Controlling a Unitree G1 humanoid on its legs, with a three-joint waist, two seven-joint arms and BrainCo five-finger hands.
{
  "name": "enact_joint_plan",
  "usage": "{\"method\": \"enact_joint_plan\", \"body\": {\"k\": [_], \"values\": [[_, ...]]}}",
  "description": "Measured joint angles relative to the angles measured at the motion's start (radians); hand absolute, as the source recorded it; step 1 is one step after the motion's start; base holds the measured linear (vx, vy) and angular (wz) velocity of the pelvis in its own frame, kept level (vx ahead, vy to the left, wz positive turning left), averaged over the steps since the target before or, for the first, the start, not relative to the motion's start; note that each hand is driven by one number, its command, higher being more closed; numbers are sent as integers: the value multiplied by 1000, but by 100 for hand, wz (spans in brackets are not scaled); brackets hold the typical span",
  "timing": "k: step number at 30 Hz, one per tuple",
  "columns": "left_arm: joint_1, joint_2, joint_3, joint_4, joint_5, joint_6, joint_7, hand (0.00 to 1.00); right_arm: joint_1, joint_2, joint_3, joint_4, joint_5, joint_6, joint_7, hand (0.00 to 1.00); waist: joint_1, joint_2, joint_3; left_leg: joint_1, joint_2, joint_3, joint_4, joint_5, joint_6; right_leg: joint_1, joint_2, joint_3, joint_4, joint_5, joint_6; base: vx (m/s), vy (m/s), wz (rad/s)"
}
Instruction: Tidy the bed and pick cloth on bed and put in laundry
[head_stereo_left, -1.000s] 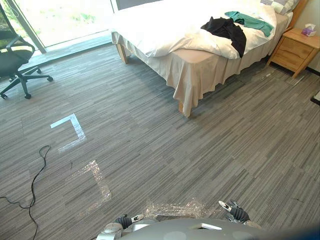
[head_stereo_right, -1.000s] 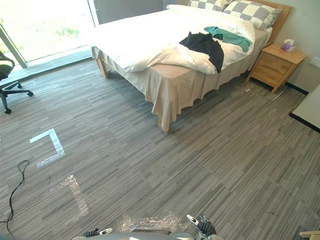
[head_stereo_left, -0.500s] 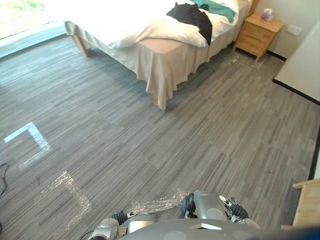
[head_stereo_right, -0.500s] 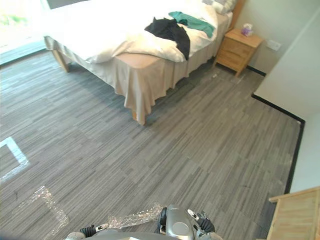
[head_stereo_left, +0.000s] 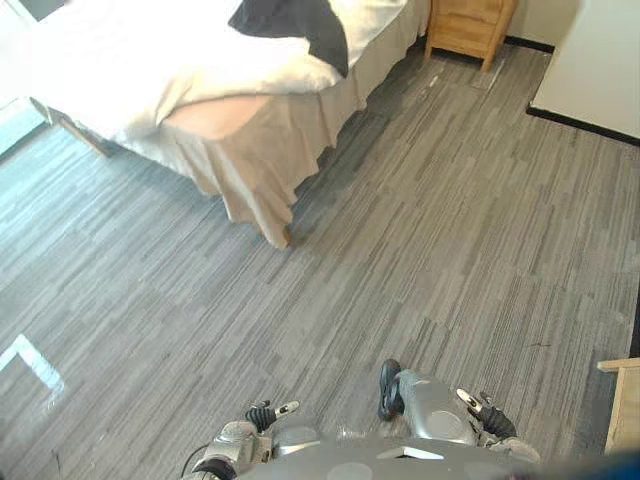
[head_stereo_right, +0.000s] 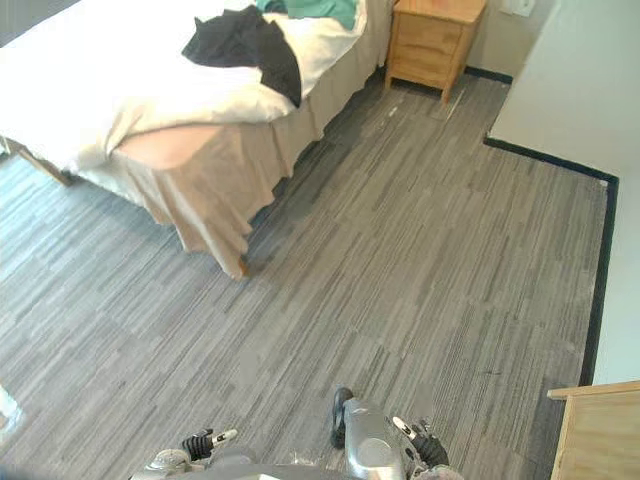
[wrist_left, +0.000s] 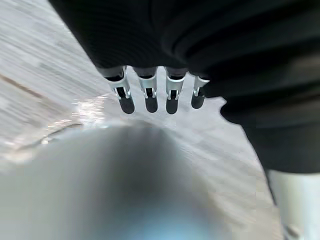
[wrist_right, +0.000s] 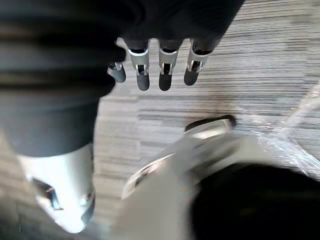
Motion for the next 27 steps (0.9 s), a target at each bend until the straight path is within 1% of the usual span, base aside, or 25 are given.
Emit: {"method": "enact_joint_plan", "body": {"k": [1,2,3,4,5,6,7,8,9,11,12,13,14,15,16,17,18,19,20,21,22,23,24,25,27], "values": [[9,-2,10,-21,0,-3,1,0,3,-1,5,3,-3,-2,6,0,10,-9,5,-25,-32,13,-7,-29,6,41,5,7,-26,10,7,359,-112,-19],[23,-7,18,-51,0,-24,2,0,3,-4,7,9,-3,-6,11,0,37,-14,6,-62,-79,57,-75,-66,22,96,9,9,-60,13,7,330,-91,-39],[28,-12,30,-63,2,-44,2,0,-8,-4,6,6,3,-8,11,0,60,-15,7,-96,-121,106,-204,-83,34,137,10,19,-79,8,9,323,-71,-43],[28,-14,31,-65,5,-51,1,0,-17,-4,6,4,8,-9,12,0,67,-16,8,-113,-141,128,-281,-84,40,153,9,28,-86,3,12,321,-36,-42],[30,-19,43,-64,9,-62,2,0,-38,-4,7,-3,11,-11,12,0,74,-18,8,-139,-178,162,-457,-68,38,182,5,47,-100,-9,18,359,-1,-39],[33,-23,50,-61,10,-62,7,0,-49,-4,7,-5,27,-21,12,0,80,-18,9,-141,-202,188,-648,-12,31,215,2,62,-116,-19,19,374,16,-38],[35,-27,50,-58,9,-62,12,0,-49,-4,8,-7,41,-30,13,0,81,-12,10,-140,-208,202,-777,44,23,252,3,68,-135,-27,31,409,69,-20],[35,-29,50,-58,10,-62,16,0,-45,-5,8,-6,50,-33,14,0,80,-8,13,-139,-204,217,-834,70,15,276,6,69,-150,-31,38,423,128,-9],[26,-32,50,-58,10,-61,20,0,-37,-5,9,-4,63,-39,18,0,79,-1,14,-154,-185,244,-867,87,10,318,10,74,-173,-47,60,431,163,-13],[27,-32,48,-56,9,-60,30,0,-32,-5,27,-4,69,-43,31,0,79,5,14,-167,-154,317,-876,100,30,364,6,95,-174,-98,86,472,246,-20],[25,-25,48,-53,8,-59,33,0,-28,2,28,-3,68,-48,31,0,78,-7,14,-165,-149,360,-859,190,82,380,-19,106,-152,-148,103,622,331,-20],[24,-9,48,-53,8,-58,34,0,-27,7,31,-3,66,-50,32,0,78,-33,-5,-163,-174,410,-829,230,139,372,-74,108,-113,-198,129,551,272,-19],[24,-4,48,-53,8,-57,35,0,-28,8,30,-3,66,-52,32,0,76,-49,-13,-165,-190,430,-811,218,172,365,-102,108,-84,-211,142,587,247,-28],[24,1,50,-54,6,-50,41,0,-37,6,24,-1,59,-53,31,0,74,-63,-17,-168,-219,455,-776,162,229,315,-152,102,37,-226,191,491,190,-22],[21,3,50,-54,5,-42,41,0,-47,6,20,-1,52,-53,32,0,74,-65,-17,-168,-225,462,-752,137,232,281,-178,95,121,-225,220,587,252,-18],[18,8,49,-54,5,-35,41,0,-57,13,15,-1,48,-53,31,0,72,-68,-19,-159,-236,461,-699,84,260,212,-226,89,319,-197,269,559,272,5],[15,10,47,-55,4,-37,43,0,-61,23,15,-2,60,-60,32,0,70,-71,-19,-119,-254,452,-681,39,270,143,-283,74,518,-174,275,536,268,18],[14,9,44,-57,-1,-40,45,0,-62,27,16,-1,66,-63,33,0,66,-71,-19,-91,-264,436,-686,25,274,127,-306,47,579,-178,271,520,235,40],[13,8,35,-60,-15,-51,49,0,-62,34,24,-2,66,-74,36,0,66,-65,-19,-30,-276,394,-714,19,274,110,-318,9,626,-189,253,558,210,57],[12,8,3,-63,-38,-66,53,0,-62,38,27,-5,67,-86,42,0,65,-46,-14,49,-276,344,-771,21,265,107,-293,-13,597,-199,238,538,181,65],[10,7,-5,-65,-43,-71,53,0,-62,39,27,-8,68,-93,43,0,63,-40,-12,85,-276,321,-803,27,256,104,-274,-22,571,-204,236,473,111,91],[4,6,-21,-65,-50,-81,53,0,-54,41,27,-23,78,-105,45,0,60,-33,-14,135,-275,272,-857,35,243,83,-241,-19,504,-212,240,355,-1,120],[-7,3,-35,-64,-50,-84,53,0,-44,42,25,-33,100,-119,45,0,55,-30,-17,163,-277,215,-891,41,231,51,-215,-8,414,-212,244,339,-39,130],[-14,0,-42,-64,-50,-83,51,0,-39,41,25,-39,110,-123,44,0,53,-32,-19,171,-278,183,-903,43,226,33,-202,5,367,-210,245,328,-105,152],[-33,-22,-68,-59,-50,-76,43,0,-22,42,22,-47,129,-142,41,0,39,-37,-22,189,-282,57,-927,46,204,-18,-159,106,208,-162,232,282,-141,180]]}}
